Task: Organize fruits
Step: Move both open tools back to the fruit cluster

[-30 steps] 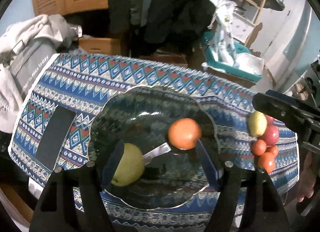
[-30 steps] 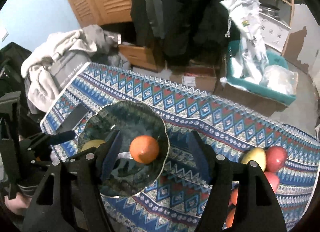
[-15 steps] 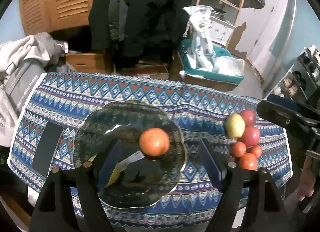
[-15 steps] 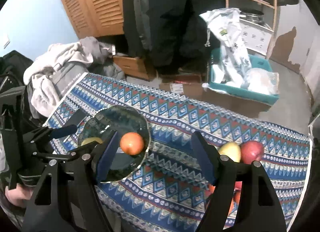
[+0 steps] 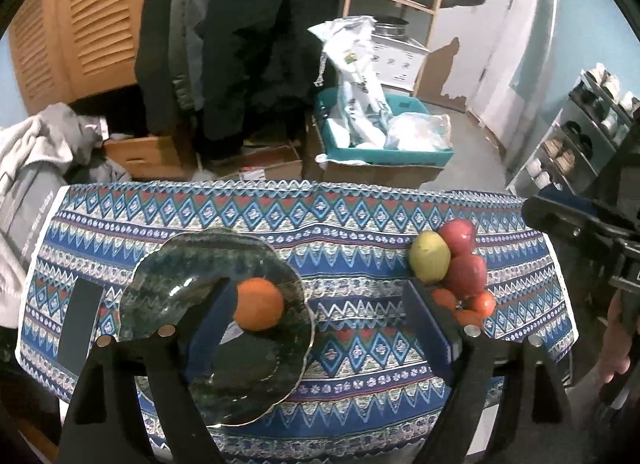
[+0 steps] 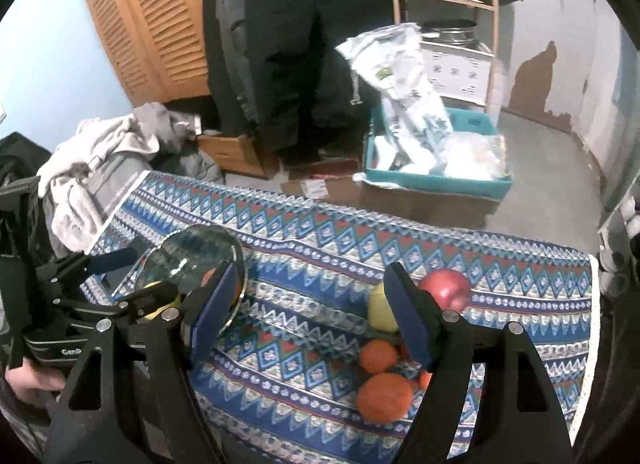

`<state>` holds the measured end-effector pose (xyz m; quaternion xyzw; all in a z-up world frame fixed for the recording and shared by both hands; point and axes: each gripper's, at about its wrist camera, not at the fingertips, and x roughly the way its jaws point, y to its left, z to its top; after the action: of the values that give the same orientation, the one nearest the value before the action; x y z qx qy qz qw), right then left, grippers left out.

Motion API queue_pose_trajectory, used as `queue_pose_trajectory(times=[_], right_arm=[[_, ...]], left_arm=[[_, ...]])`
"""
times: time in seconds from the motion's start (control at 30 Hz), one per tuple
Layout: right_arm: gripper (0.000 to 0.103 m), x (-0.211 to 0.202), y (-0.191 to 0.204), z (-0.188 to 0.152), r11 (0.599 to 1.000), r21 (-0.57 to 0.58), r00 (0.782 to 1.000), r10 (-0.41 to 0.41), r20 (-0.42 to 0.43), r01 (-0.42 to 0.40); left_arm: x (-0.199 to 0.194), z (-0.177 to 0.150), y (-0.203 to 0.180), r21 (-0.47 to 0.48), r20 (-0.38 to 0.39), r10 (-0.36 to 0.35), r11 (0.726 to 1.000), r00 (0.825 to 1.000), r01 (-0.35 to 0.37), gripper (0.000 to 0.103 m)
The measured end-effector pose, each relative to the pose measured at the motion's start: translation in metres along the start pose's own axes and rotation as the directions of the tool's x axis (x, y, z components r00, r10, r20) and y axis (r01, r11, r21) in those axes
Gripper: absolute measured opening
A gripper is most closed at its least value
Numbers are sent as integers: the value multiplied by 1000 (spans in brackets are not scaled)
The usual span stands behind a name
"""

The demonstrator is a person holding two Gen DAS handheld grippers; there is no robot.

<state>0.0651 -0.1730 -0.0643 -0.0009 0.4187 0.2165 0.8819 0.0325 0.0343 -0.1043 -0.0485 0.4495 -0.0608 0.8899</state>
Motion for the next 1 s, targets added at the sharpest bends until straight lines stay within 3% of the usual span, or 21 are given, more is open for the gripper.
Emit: queue_pose_trajectory(times=[0.47, 1.0], right_arm=[[78, -18, -53, -14, 996, 57, 998, -68, 6, 68], [82, -9, -92, -31, 988, 117, 994, -100, -36, 104]], left_arm=[[5, 16, -46, 63, 0, -58, 996, 998, 58, 86], [25, 22, -79, 127, -35, -69, 989, 997, 73, 86]])
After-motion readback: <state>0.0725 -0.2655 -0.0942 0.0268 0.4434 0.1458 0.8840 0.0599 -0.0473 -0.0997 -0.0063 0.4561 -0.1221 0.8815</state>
